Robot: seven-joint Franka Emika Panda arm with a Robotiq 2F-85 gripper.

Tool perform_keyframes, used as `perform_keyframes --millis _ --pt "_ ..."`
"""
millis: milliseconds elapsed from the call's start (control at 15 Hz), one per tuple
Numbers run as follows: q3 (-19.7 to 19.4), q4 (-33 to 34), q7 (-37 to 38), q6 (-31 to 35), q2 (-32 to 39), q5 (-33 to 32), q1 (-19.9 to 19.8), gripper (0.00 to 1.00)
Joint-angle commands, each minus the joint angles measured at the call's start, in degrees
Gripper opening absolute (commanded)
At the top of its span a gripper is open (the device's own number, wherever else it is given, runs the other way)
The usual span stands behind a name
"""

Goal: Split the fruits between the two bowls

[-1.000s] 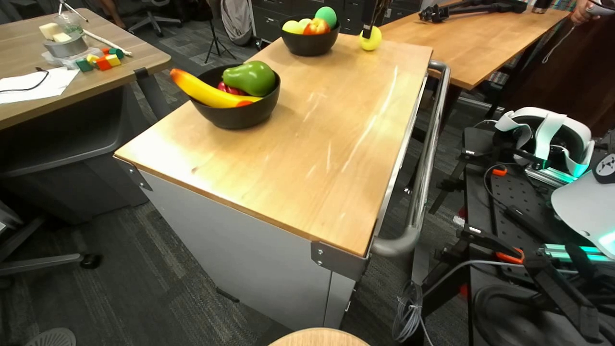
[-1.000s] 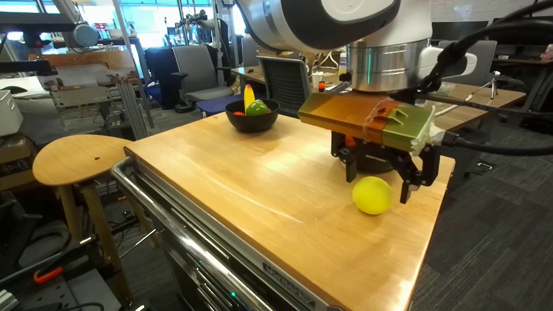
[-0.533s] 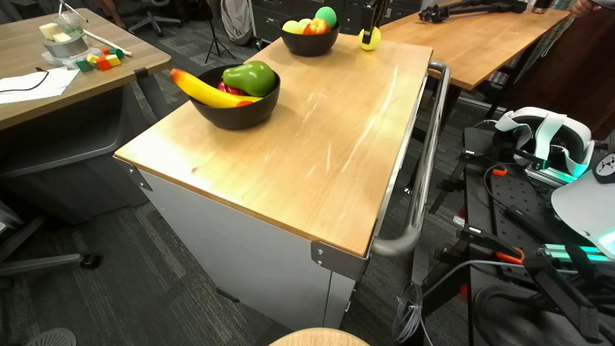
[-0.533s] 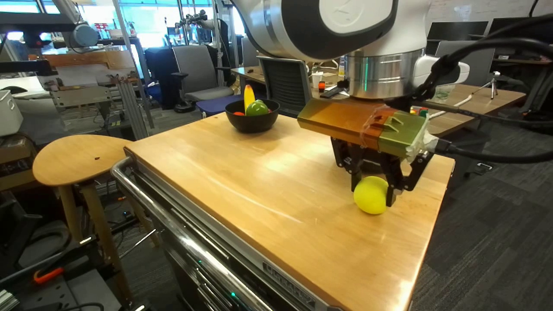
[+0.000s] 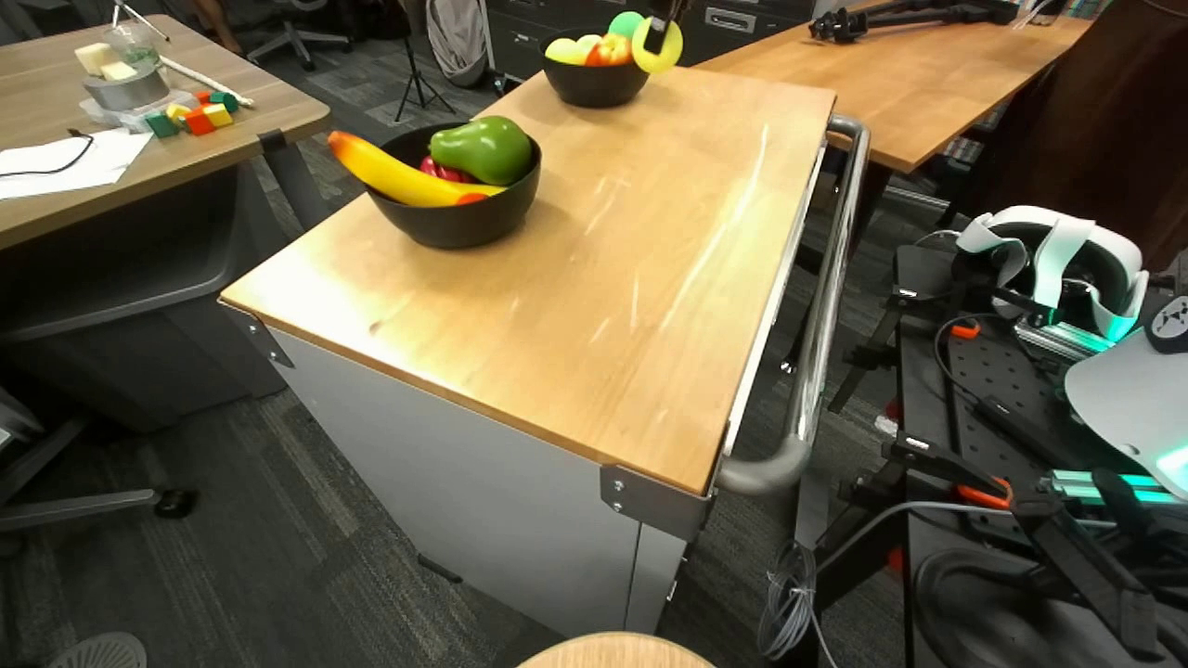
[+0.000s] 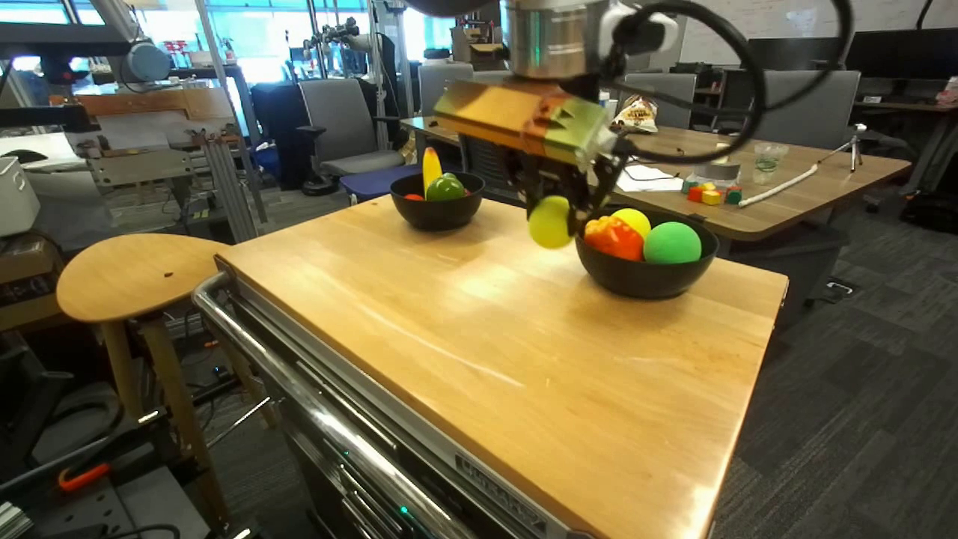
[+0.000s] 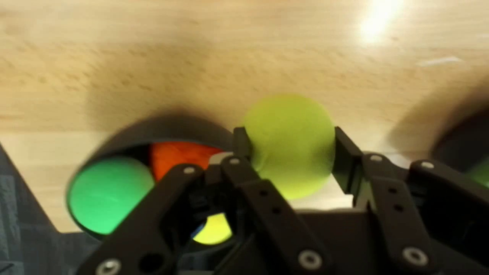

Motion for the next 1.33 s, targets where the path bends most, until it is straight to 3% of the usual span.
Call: perform_keyframes --millis 0,333,533,1000,1267 --pt "2.84 -3.07 -4.49 -0.68 -7.92 6.79 5.8 0.27" --pt "7.8 3.04 5.65 -0.62 -4.89 2.92 16.77 0.27" --pt "10.07 7.49 10.9 -0.21 -0.43 -0.93 20.55 0.27" --pt "8.11 14.84 20.76 -0.07 9.15 -16.08 21.27 0.27" --pt "7.39 15.38 21.54 -1.77 11.05 -17.19 20.3 0.27"
